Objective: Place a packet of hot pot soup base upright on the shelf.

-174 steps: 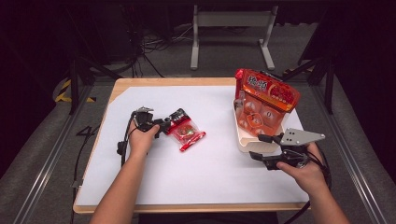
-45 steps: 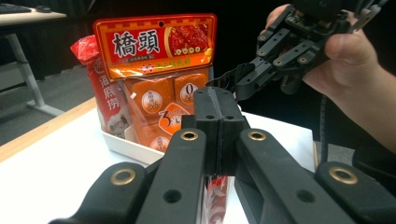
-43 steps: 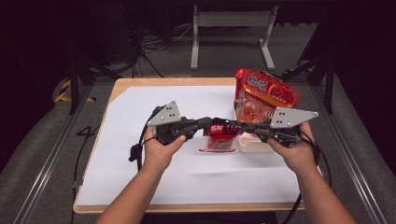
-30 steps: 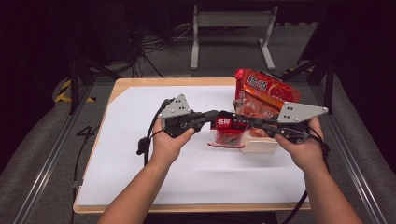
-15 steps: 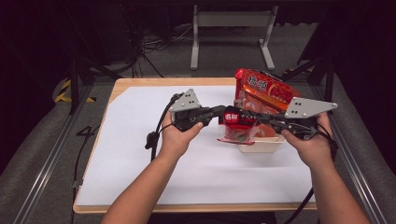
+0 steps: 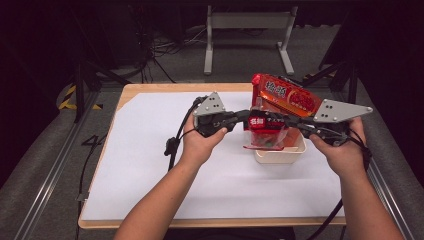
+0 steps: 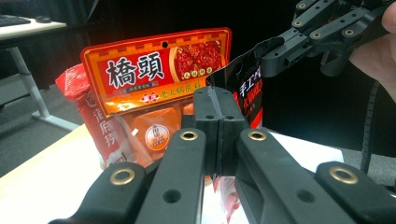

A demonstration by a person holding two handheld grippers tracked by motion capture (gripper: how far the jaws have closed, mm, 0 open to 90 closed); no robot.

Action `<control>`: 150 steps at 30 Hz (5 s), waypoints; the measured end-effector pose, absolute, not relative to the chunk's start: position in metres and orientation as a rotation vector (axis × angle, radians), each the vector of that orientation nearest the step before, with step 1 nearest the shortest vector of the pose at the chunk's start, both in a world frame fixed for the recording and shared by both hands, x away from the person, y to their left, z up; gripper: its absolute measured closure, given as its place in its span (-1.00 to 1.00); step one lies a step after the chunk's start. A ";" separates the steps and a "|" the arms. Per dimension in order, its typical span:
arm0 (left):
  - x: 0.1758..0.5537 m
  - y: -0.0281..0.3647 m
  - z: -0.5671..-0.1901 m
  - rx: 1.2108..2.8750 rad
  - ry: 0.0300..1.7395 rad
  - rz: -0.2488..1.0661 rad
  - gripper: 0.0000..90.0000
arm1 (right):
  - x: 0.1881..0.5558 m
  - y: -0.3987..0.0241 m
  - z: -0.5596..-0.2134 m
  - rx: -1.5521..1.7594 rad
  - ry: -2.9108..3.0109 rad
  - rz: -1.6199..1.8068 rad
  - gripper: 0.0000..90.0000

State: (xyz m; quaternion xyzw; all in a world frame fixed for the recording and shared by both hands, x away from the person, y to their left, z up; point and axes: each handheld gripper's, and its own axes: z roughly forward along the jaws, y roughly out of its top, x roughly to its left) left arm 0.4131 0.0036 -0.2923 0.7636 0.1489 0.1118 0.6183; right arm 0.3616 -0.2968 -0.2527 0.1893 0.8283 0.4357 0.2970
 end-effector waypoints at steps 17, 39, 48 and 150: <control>0.424 -0.019 -0.294 1.790 0.353 0.255 0.99 | 0.360 -0.310 -0.255 0.532 2.144 1.096 1.00; 0.434 -0.038 -0.309 1.849 0.377 0.192 0.98 | 0.367 -0.327 -0.273 0.626 2.164 1.099 1.00; 0.437 -0.045 -0.317 1.883 0.383 0.171 0.92 | 0.367 -0.331 -0.280 0.661 2.176 1.097 0.98; 0.336 0.240 -0.373 1.698 0.751 0.468 -0.75 | 0.344 -0.332 -0.334 0.893 2.072 1.455 -0.40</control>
